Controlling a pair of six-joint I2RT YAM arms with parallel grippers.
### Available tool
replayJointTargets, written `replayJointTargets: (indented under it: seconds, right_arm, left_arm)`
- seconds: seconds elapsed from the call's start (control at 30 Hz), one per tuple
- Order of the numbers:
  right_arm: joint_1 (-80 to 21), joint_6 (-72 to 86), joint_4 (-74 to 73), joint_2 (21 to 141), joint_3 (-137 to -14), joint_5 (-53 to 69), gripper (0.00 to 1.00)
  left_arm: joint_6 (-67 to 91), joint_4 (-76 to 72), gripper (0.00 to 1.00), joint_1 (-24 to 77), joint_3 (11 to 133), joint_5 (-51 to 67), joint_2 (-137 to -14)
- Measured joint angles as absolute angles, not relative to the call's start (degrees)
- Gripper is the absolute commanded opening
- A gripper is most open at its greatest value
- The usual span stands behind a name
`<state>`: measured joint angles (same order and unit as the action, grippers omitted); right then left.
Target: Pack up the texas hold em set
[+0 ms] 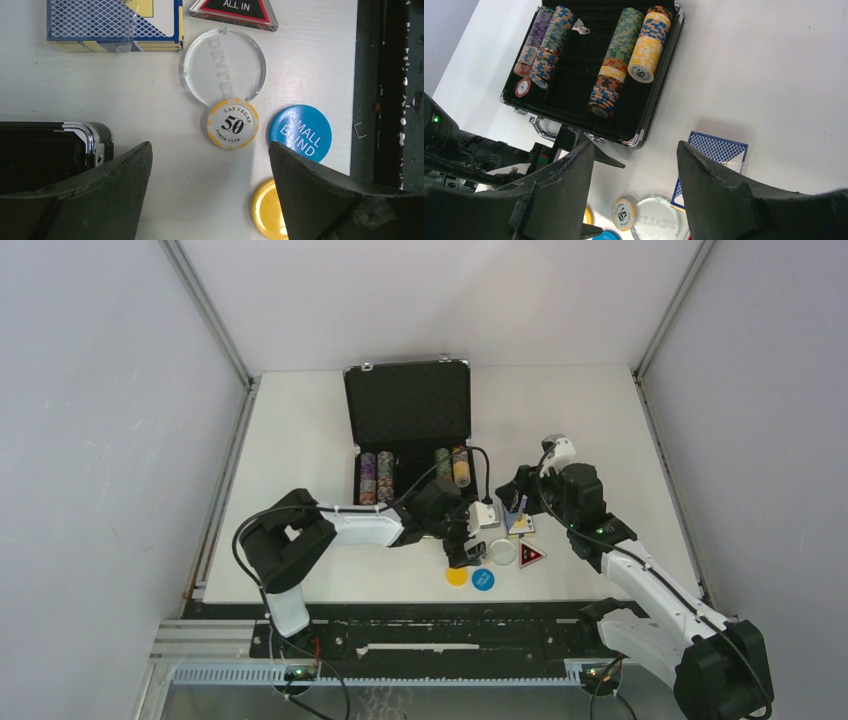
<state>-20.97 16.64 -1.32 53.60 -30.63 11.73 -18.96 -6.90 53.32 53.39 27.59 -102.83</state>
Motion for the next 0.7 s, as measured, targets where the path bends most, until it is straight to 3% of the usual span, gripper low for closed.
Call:
replayJointTargets:
  seconds: [0.7]
  right_arm:
    - [-20.97,16.64,-0.97,53.78,-30.63,12.58,0.7]
  left_arm:
    - [-18.92,-7.05,0.91,54.0,55.48,27.09,-105.25]
